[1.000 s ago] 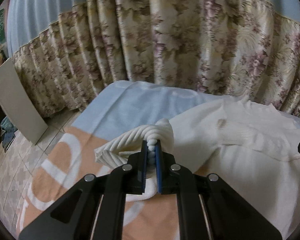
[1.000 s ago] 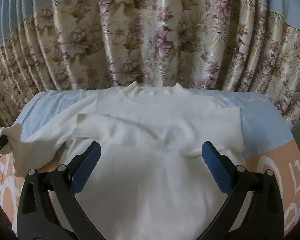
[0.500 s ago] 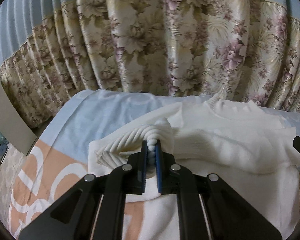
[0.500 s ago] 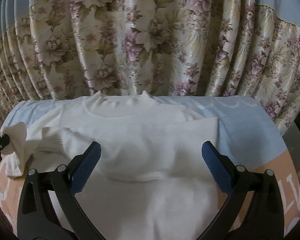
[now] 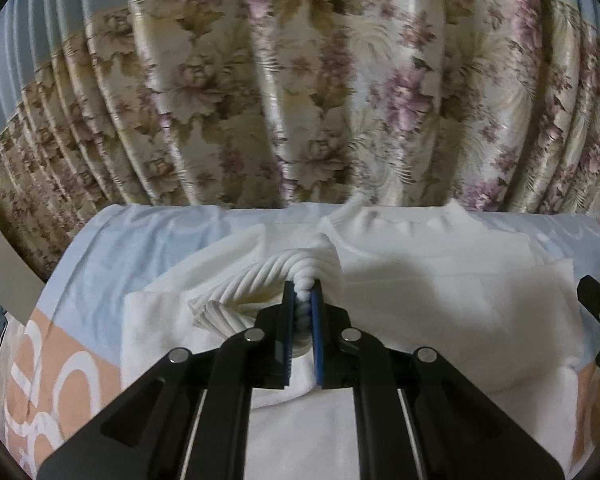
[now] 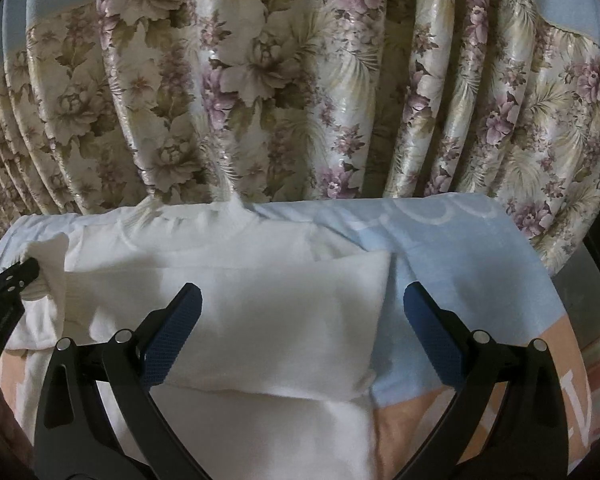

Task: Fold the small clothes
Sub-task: 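Carry the held cuff across the sweater body with the left tool, then release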

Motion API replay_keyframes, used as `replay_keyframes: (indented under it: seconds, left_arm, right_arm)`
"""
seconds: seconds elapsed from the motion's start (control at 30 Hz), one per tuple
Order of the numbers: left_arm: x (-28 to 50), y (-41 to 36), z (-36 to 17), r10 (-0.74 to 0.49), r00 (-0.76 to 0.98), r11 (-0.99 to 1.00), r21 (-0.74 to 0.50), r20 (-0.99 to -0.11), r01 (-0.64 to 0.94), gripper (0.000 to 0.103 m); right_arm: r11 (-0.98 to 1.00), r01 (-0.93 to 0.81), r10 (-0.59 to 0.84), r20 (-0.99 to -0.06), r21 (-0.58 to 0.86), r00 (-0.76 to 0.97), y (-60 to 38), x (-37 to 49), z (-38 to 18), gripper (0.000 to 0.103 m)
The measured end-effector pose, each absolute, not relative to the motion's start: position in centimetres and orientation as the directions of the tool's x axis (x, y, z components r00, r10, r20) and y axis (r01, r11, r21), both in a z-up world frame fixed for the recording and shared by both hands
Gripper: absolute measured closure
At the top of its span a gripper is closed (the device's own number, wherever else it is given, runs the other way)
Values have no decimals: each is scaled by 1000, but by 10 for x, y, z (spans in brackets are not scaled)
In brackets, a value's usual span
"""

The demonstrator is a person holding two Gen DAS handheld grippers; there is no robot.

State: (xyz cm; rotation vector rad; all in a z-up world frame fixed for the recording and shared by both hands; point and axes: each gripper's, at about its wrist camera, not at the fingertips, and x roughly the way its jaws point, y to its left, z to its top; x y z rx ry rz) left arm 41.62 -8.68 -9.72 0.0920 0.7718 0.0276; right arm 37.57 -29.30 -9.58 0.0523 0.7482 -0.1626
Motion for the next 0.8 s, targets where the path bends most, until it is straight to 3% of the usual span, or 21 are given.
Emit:
replay_keyframes:
  seconds: [0.5,0.8]
  left_arm:
    - [427,-177,-121,14,695,992,99,-719,82,95]
    - [427,-195,-131,20,683,993,95,-731,73,95]
  right_arm:
    - [975,221,-178,-681,-23,711,-371,379,-109,3]
    - [975,224,-175,-683,-17,709,-391,390,-120,3]
